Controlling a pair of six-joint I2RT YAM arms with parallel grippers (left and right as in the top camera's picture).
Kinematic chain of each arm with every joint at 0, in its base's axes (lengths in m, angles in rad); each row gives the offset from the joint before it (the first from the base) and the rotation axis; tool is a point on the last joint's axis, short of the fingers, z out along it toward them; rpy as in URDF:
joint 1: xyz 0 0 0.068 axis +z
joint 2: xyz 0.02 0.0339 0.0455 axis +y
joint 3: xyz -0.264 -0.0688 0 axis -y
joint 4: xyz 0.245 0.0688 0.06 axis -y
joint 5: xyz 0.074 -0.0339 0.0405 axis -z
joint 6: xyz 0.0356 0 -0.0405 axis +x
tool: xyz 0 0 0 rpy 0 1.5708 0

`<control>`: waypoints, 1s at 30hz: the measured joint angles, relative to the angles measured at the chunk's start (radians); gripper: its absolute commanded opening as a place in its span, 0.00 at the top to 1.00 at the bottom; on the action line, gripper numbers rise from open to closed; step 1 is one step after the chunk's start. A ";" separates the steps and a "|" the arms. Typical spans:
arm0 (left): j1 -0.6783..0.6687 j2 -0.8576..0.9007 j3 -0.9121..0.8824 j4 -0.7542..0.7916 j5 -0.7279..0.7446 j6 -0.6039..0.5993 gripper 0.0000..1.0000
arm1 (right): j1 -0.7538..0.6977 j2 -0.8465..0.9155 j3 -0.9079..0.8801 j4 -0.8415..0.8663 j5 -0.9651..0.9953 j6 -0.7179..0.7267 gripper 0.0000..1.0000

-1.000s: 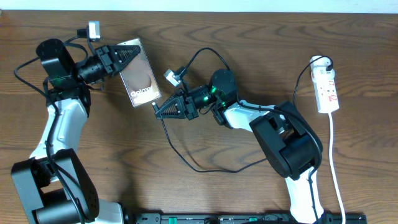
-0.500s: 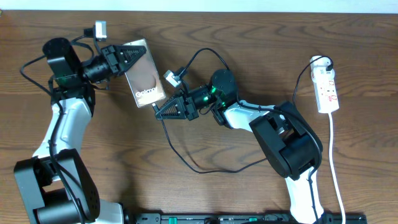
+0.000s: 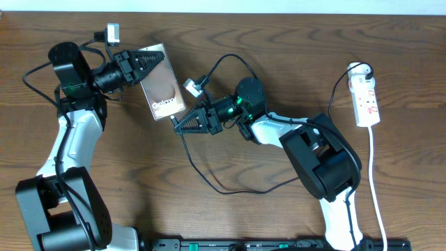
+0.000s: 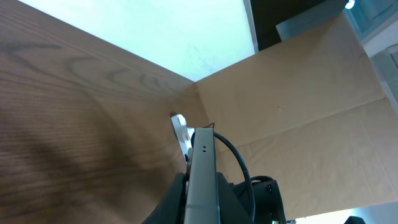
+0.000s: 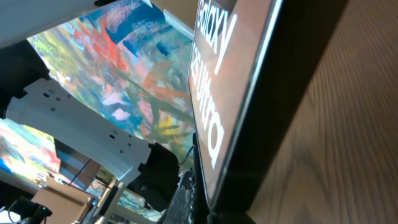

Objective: Plug charger to phone and switch on socket
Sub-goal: 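Push the connector into the phone's bottom port with the right gripper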

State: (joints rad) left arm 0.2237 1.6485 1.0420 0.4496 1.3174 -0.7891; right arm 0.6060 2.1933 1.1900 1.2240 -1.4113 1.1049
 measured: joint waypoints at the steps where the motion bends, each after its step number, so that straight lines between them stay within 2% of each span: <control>1: -0.001 0.000 0.000 0.000 -0.003 0.000 0.92 | 0.000 0.000 0.000 0.000 0.002 0.009 0.99; 20: -0.013 0.000 0.000 0.003 -0.022 0.004 0.93 | 0.000 0.000 0.000 0.000 0.029 0.083 0.99; 30: -0.013 0.000 0.000 0.004 -0.019 0.011 0.93 | -0.001 0.002 -0.003 0.056 0.032 0.122 0.99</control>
State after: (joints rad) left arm 0.2111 1.6485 1.0420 0.4534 1.2987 -0.7776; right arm 0.6052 2.1948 1.1866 1.2804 -1.3792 1.2274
